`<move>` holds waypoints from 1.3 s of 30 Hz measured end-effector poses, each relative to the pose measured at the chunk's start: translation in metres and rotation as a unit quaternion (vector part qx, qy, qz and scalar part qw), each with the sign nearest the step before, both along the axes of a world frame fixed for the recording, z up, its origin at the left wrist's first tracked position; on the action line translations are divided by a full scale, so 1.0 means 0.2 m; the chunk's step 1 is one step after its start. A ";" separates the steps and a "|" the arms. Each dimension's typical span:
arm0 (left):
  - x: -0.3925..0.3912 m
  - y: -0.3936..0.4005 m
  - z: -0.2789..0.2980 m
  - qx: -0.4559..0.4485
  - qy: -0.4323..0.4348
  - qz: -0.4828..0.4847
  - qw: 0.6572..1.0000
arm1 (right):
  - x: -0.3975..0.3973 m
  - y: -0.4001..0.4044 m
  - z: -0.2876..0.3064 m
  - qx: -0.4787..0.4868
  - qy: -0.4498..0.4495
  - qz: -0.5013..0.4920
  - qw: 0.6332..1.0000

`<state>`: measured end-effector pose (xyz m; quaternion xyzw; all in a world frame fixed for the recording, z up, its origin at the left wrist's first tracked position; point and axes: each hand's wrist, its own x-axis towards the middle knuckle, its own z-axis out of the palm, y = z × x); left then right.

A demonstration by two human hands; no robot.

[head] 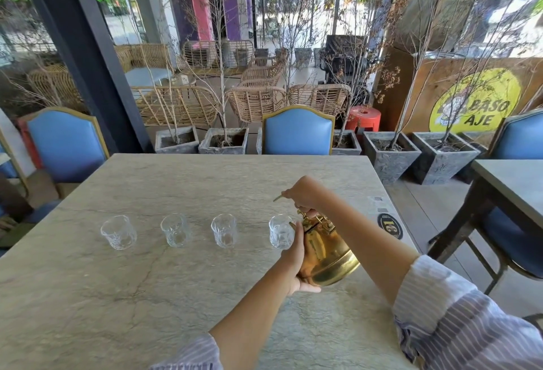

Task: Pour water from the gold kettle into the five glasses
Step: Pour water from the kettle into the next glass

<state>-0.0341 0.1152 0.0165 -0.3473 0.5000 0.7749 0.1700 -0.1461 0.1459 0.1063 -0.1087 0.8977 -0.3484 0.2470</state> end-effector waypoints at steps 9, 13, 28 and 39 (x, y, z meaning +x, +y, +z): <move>0.00 -0.06 -0.13 -0.037 0.015 0.011 0.999 | 0.08 0.14 -0.14 -0.084 0.092 -0.032 0.992; 0.02 -0.10 -0.15 -0.062 0.021 0.022 0.998 | 0.12 0.15 -0.20 -0.135 0.144 -0.064 0.978; 0.18 -0.49 -0.09 -0.104 0.037 0.038 0.993 | 0.31 -0.21 -0.13 -0.206 0.159 -0.069 0.963; 0.25 -0.82 -0.13 -0.071 0.015 0.024 0.997 | 0.33 -0.64 -0.16 -0.092 0.128 -0.039 0.987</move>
